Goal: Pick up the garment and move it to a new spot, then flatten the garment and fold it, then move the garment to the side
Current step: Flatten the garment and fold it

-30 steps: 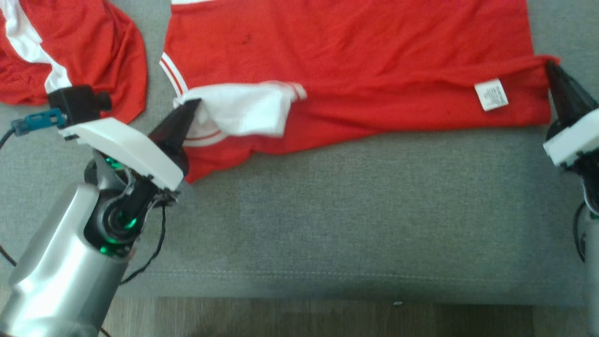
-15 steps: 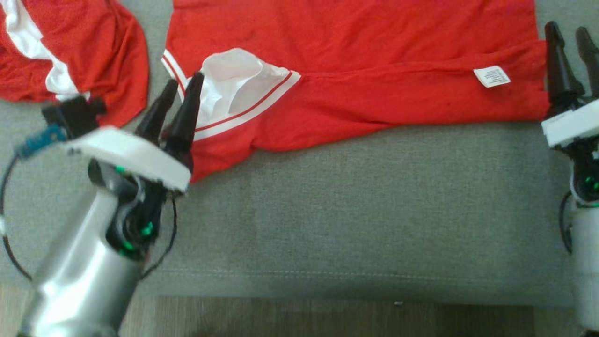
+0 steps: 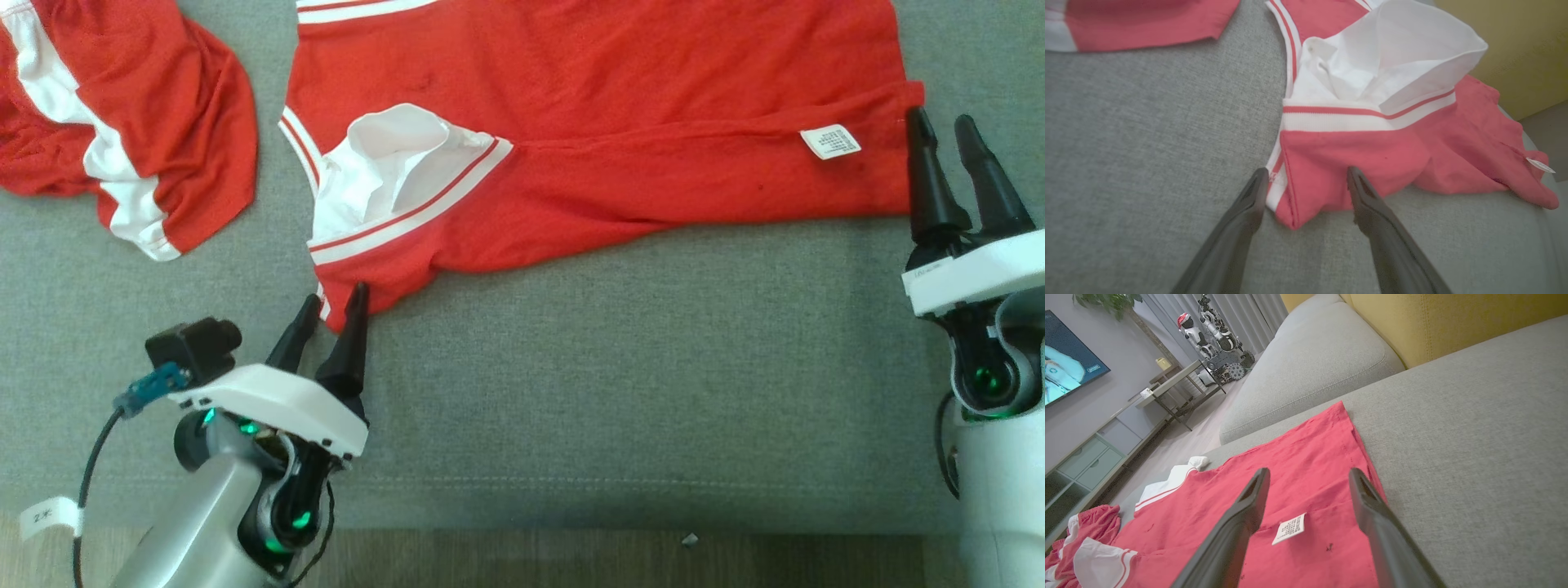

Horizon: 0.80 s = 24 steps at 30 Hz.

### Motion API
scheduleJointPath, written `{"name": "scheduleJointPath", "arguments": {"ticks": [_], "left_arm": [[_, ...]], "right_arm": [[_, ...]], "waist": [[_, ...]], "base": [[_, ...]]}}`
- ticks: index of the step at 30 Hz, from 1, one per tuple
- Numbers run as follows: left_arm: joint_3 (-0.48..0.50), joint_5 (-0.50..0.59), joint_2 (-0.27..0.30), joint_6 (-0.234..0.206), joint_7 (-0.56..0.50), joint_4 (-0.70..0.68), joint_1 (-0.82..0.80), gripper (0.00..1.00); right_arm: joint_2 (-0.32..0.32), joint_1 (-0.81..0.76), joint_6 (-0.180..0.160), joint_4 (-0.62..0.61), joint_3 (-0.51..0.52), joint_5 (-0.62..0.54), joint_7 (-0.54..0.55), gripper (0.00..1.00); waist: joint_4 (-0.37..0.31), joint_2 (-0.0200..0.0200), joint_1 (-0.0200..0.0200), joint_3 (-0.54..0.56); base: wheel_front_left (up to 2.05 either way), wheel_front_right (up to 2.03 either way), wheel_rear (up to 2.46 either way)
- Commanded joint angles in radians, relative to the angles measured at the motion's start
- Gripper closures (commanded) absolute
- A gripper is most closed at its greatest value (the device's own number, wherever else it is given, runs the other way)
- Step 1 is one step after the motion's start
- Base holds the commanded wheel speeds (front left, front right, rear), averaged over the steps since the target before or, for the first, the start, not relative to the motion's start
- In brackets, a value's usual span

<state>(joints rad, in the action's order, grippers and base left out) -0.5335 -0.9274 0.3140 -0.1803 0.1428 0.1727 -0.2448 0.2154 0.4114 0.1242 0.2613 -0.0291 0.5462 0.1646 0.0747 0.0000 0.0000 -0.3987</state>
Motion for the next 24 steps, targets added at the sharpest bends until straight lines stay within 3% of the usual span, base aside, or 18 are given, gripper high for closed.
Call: {"name": "scheduleJointPath", "arguments": {"ticks": [1, 6, 7, 9, 18, 24], "left_arm": [[0.030, 0.006, 0.014, -0.011, 0.002, 0.001, -0.033, 0.00], [0.002, 0.022, -0.001, -0.014, -0.016, 0.079, -0.058, 0.00], [-0.005, 0.021, -0.003, -0.011, -0.024, 0.091, -0.058, 0.55], [-0.019, 0.024, -0.005, -0.002, -0.031, 0.106, -0.058, 1.00], [-0.044, 0.036, -0.011, 0.031, -0.009, 0.126, -0.053, 1.00], [-0.053, 0.045, -0.013, 0.049, 0.010, 0.140, -0.064, 1.00]], "right_arm": [[0.001, -0.015, 0.007, -0.032, -0.015, -0.022, 0.000, 0.00], [0.007, -0.022, 0.007, -0.001, 0.005, -0.072, 0.033, 0.00], [0.008, -0.023, 0.007, 0.008, 0.011, -0.082, 0.047, 0.00], [0.009, -0.025, 0.007, 0.025, 0.023, -0.097, 0.075, 0.00], [0.047, -0.010, 0.007, 0.135, 0.086, -0.238, 0.196, 0.00], [0.038, -0.004, 0.007, 0.164, 0.067, -0.227, 0.300, 0.04]], "waist": [[-0.001, 0.0000, 0.0000, 0.001], [-0.001, 0.0000, 0.0000, 0.015], [0.001, 0.0000, 0.0000, 0.020], [0.006, 0.0000, 0.0000, 0.030], [0.046, 0.0000, 0.0000, 0.067], [0.059, 0.0000, 0.0000, 0.071]], "base": [[0.00, 0.00, 0.00], [0.00, 0.00, 0.00], [0.00, 0.00, 0.00], [0.00, 0.00, 0.00], [0.00, 0.00, 0.00], [0.00, 0.00, 0.00]]}}
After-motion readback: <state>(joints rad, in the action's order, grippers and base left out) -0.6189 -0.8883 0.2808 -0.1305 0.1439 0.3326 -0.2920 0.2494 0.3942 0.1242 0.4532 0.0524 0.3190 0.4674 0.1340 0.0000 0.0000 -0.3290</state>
